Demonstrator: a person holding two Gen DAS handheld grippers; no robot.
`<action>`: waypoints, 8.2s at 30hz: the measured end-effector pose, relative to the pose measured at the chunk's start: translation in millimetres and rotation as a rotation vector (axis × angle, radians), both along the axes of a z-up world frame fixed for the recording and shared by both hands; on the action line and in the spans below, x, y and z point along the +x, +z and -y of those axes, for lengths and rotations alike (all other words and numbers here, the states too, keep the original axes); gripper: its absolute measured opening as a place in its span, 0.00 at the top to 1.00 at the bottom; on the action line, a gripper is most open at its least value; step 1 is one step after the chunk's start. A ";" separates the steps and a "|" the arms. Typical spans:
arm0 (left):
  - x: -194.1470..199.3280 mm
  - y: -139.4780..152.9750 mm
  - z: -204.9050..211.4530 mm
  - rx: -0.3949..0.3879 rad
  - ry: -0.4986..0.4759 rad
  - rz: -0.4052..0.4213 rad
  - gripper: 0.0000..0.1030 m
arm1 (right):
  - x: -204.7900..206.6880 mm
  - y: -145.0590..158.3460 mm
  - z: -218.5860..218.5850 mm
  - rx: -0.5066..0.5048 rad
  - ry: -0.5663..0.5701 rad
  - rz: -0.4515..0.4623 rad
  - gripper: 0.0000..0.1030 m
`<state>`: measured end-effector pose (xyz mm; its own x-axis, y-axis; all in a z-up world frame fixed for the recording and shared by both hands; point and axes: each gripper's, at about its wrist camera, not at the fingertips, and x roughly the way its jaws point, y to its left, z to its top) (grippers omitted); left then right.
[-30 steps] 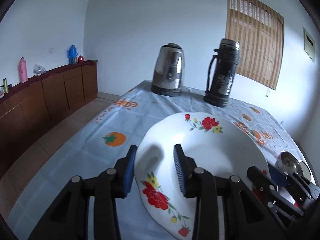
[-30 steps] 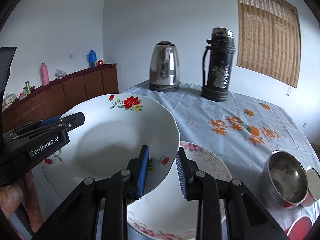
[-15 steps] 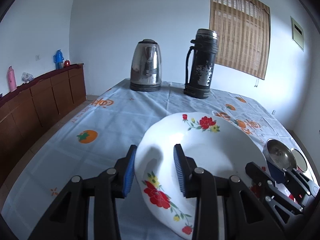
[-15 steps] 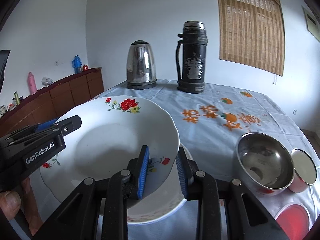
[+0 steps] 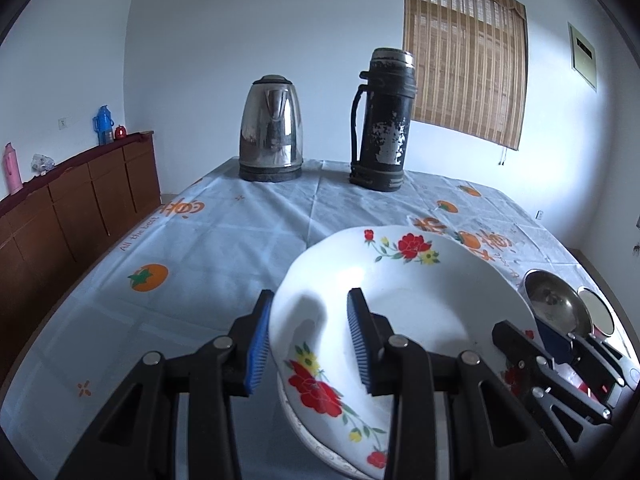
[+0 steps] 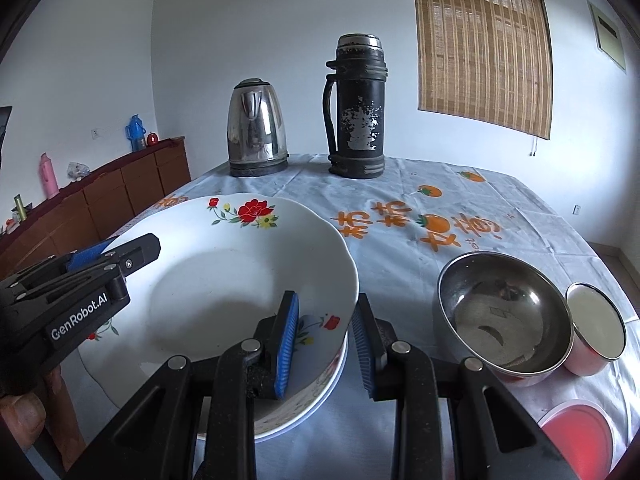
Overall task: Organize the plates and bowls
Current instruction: 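Lower the red-flower plate onto the stacked plates with both tools, then open both tools to release the red-flower plate on the stack, then move both tools to the pink plastic bowl rim and close on it, then lift the pink plastic bowl with both tools over the dark red bowl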
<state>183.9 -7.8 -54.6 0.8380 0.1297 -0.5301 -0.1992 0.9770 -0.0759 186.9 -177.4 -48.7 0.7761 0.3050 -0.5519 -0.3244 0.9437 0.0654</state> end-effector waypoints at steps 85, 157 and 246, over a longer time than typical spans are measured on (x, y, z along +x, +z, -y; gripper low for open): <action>13.7 -38.4 -6.7 -0.011 -0.024 -0.158 0.67 | 12.8 -22.4 -16.3 -0.085 0.012 -0.082 0.71; 0.8 -32.7 -1.0 -0.003 -0.065 -0.088 0.41 | 0.6 -14.0 -14.0 -0.063 0.042 -0.027 0.52; -11.7 35.9 210.3 -0.029 -0.596 -0.083 0.85 | -51.0 43.0 196.7 0.024 -0.200 -0.006 0.89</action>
<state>172.2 -218.1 -18.7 0.7177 -0.3654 -0.5928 0.3758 0.9199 -0.1121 135.9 -374.2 -5.7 0.8191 0.1581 -0.5514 -0.1299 0.9874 0.0902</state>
